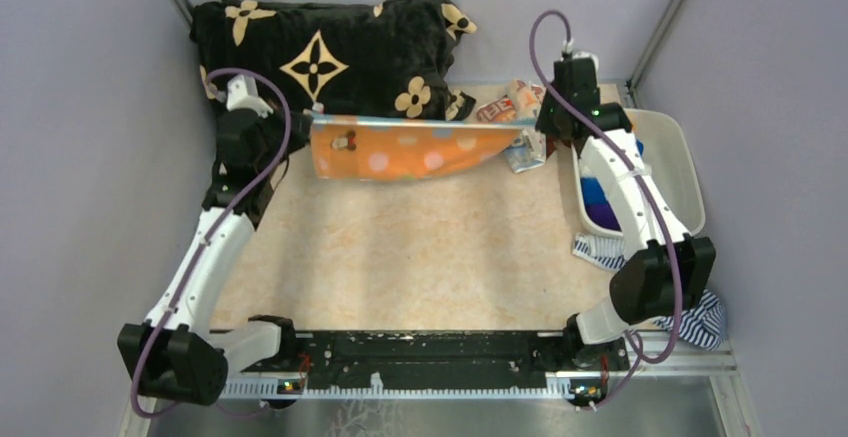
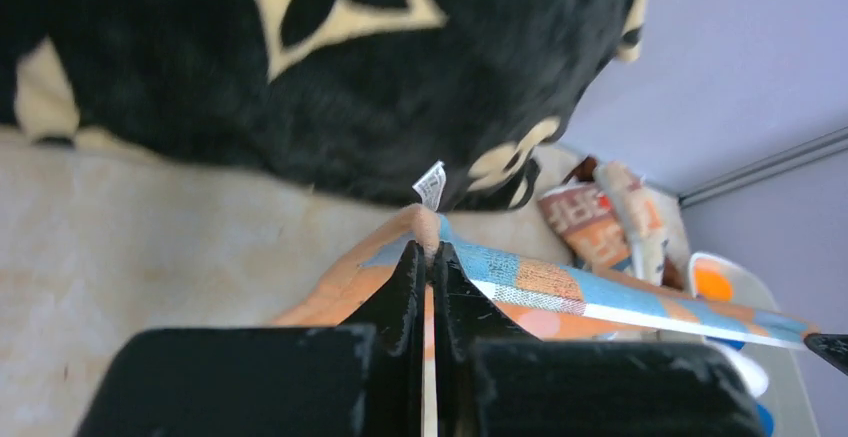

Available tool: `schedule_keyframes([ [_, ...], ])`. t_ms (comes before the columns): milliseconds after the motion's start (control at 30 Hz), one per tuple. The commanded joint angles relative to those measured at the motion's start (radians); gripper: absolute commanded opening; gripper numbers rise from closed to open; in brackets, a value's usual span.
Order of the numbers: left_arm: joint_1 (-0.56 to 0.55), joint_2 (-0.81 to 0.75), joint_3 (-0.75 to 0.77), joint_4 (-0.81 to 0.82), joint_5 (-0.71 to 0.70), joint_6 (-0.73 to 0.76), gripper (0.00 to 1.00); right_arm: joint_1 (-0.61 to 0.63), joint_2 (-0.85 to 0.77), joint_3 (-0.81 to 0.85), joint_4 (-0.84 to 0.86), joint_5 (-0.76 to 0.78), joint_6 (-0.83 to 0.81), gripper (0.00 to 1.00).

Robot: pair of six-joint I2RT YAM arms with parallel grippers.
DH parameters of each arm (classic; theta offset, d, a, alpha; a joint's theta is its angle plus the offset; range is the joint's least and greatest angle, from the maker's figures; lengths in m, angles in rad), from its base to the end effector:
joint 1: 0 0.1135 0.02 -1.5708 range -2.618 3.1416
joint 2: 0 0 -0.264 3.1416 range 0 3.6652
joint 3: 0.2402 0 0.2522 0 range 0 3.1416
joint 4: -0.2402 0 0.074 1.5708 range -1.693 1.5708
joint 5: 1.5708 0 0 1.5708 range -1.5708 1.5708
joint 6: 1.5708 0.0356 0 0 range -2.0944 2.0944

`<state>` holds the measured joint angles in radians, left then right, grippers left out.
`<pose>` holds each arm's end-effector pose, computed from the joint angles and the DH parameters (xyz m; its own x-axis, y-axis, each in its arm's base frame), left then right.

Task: Roll the towels
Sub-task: Flatten out the towel at the center of the board.

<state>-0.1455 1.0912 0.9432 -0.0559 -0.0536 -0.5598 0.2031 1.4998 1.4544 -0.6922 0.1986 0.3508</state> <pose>0.2542 -0.0353 0.3488 -0.2191 -0.5038 -0.8356 -0.0277 0.8592 -0.5108 0.3239 0.0595 0.3524 -0.6374 0.2127 -0.7406 0.1750 0.9760 0.1297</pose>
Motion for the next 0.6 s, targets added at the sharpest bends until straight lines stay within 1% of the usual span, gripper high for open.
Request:
schedule_keyframes([
  [0,0.034,0.063,0.221,-0.023,-0.023,0.097,0.0,-0.039,-0.004,0.222,-0.099,0.082,-0.068,0.0],
  [67,0.034,0.057,0.264,-0.041,-0.011,0.099,0.0,-0.04,-0.021,0.275,-0.123,0.082,-0.069,0.0],
  [133,0.035,0.016,0.25,-0.047,-0.008,0.088,0.0,-0.04,-0.067,0.255,-0.124,0.059,-0.066,0.0],
  [267,0.034,-0.15,0.132,-0.064,-0.015,0.058,0.0,-0.039,-0.208,0.105,-0.108,0.011,-0.052,0.0],
  [433,0.033,-0.363,0.008,-0.178,0.022,0.024,0.0,-0.04,-0.411,-0.09,-0.139,-0.06,-0.046,0.0],
  [567,0.033,-0.515,-0.048,-0.263,0.031,0.036,0.0,-0.04,-0.557,-0.187,-0.176,-0.113,-0.039,0.0],
])
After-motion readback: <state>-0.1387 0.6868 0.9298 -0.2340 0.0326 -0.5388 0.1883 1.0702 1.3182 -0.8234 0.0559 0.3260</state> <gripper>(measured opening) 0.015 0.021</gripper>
